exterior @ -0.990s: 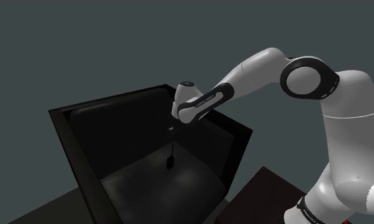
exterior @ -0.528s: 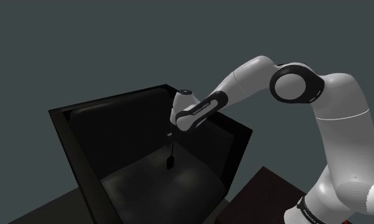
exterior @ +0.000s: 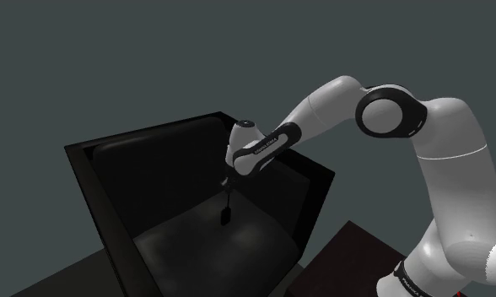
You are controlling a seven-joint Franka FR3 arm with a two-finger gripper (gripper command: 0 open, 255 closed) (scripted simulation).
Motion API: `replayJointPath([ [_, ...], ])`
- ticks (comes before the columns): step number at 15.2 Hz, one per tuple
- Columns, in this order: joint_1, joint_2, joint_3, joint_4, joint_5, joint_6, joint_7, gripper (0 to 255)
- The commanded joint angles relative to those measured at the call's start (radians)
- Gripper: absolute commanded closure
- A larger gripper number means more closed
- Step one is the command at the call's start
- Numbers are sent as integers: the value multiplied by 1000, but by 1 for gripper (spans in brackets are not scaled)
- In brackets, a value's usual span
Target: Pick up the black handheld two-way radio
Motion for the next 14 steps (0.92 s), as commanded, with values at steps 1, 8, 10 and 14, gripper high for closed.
replayJointPath([
  [1, 0, 0, 0, 0, 0, 0, 0, 255],
  [8, -4, -41, 5, -7, 5, -34, -3, 255],
  [10, -6, -61, 7, -9, 7, -52, -4, 255],
  [14, -9, -99, 12, -10, 13, -89, -7, 255],
])
